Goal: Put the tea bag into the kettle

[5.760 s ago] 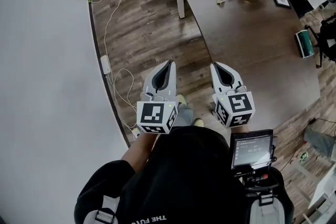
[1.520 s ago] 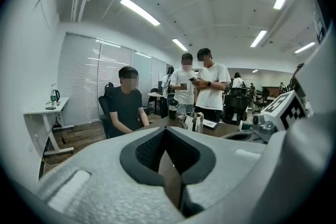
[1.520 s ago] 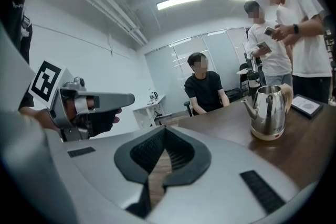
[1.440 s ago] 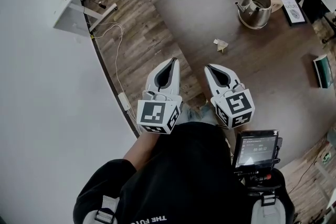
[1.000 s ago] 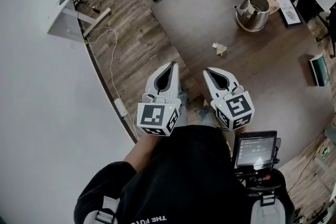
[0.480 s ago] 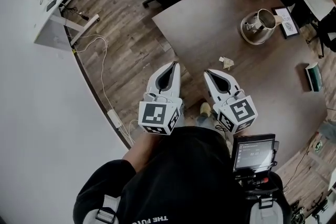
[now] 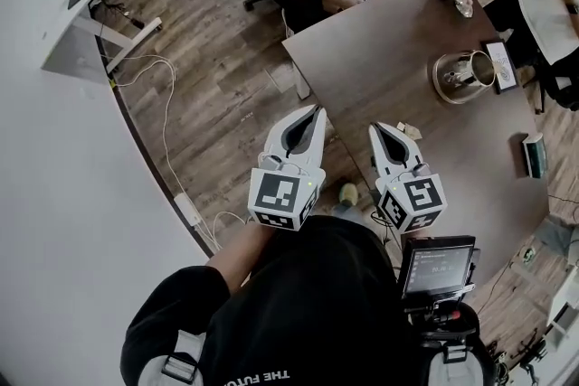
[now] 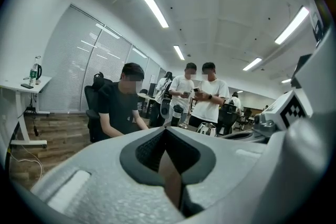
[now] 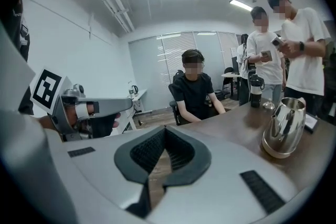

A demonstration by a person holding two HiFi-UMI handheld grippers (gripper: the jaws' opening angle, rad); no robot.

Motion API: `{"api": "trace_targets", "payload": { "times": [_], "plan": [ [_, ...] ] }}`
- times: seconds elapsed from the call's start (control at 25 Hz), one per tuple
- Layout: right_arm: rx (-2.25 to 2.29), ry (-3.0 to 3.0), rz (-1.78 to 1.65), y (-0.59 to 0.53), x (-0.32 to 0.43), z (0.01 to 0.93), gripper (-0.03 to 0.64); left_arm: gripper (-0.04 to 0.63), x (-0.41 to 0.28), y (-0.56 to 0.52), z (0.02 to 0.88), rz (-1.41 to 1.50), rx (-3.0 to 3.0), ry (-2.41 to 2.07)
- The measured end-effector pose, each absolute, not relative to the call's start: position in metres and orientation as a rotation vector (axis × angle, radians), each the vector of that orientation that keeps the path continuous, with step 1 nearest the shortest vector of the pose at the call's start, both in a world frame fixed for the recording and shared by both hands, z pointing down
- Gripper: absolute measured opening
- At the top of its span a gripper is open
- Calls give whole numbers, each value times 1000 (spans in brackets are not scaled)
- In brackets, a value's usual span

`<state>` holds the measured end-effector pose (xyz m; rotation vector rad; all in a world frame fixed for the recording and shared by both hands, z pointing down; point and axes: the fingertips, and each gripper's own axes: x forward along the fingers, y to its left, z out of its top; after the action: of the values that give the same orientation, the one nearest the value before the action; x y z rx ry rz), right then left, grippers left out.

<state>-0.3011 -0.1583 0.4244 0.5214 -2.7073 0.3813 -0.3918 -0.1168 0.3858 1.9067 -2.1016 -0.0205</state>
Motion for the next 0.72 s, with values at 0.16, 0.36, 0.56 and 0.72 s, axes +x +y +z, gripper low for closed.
{"api": "trace_targets", "payload": {
  "times": [0.16,0.36,0.56,0.72],
  "plan": [
    [578,-2685,365,-164,-323,423,5,3,-415,-118,389,-15,1916,-2078],
    [677,-2660,359,-171,-335,421,5,3,-431,-125,389,13,1966,-2048],
    [783,-2618,350,-181,-333,420,5,2,-442,-139,393,25,2010,-2009],
    [857,-2576,344,-184,-325,423,5,2,-443,-150,395,32,2047,-1970]
  ]
}}
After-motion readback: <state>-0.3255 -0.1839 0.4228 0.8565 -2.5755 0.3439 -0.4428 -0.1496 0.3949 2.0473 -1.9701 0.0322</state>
